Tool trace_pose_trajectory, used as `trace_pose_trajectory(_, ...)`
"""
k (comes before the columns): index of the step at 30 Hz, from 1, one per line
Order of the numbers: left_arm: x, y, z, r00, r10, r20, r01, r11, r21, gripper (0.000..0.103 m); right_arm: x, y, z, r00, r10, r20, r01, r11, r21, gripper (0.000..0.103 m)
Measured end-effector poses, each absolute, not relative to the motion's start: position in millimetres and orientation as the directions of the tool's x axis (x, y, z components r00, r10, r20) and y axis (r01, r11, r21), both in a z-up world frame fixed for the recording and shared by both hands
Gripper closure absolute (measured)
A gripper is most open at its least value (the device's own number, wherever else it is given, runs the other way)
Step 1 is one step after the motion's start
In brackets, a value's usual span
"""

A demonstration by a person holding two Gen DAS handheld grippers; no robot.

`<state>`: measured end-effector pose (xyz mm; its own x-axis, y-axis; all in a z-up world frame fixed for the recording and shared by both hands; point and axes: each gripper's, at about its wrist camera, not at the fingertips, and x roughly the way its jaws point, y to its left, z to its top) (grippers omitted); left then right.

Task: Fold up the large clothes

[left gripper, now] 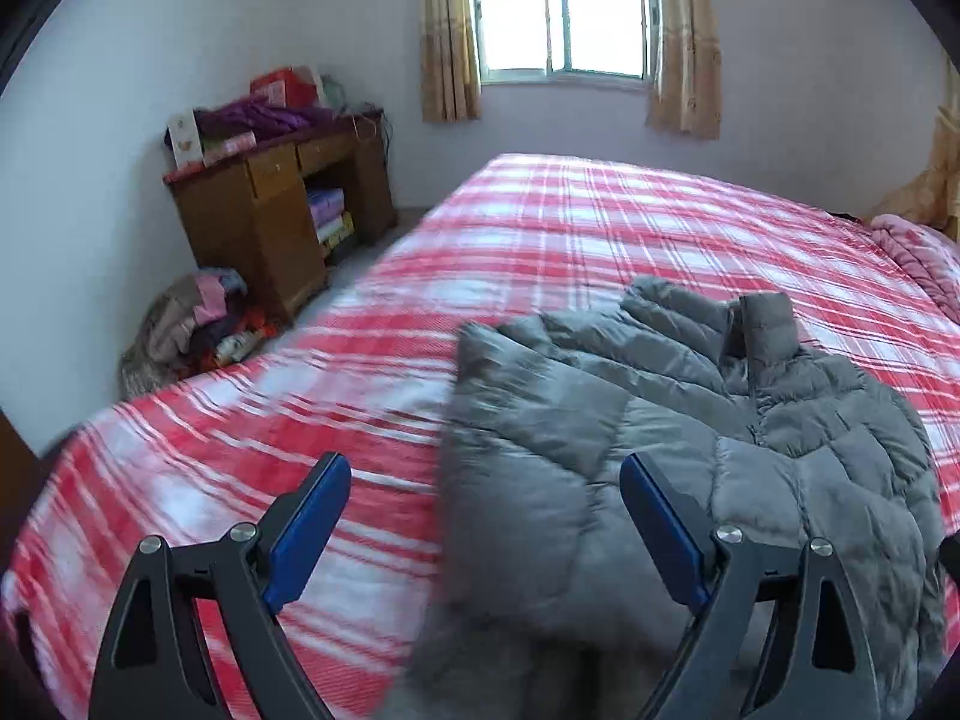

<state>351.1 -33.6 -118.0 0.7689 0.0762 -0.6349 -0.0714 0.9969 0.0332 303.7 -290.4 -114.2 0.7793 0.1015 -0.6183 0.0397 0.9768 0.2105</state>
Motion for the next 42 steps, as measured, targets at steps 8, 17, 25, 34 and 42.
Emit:
trace_pose_trajectory(8, 393, -61, -200, 0.684, 0.130, -0.718, -0.044, 0.990, 0.137, 0.011, 342, -274, -178, 0.721, 0.067, -0.689, 0.070, 0.983, 0.169, 0.047)
trace_pose_trajectory(17, 402, -58, -214, 0.657, 0.133, -0.742, -0.062, 0.991, 0.123, 0.004, 341, -278, -203, 0.708, 0.045, -0.705, 0.069, 0.989, 0.132, 0.047)
trace_pose_trajectory(25, 407, -62, -219, 0.641, 0.147, -0.753, -0.064, 0.988, 0.138, 0.001, 346, -271, -209, 0.679, 0.005, -0.734, 0.077, 0.994, 0.078, 0.047)
trace_pose_trajectory(34, 410, -57, -221, 0.637, 0.132, -0.759, -0.063, 0.991, 0.120, 0.001, 350, -262, -212, 0.663, -0.054, -0.747, 0.086, 0.996, 0.004, 0.046)
trace_pose_trajectory(42, 409, -55, -221, 0.637, 0.126, -0.760, -0.061, 0.992, 0.113, 0.001, 351, -260, -212, 0.659, -0.076, -0.748, 0.091, 0.996, -0.021, 0.046)
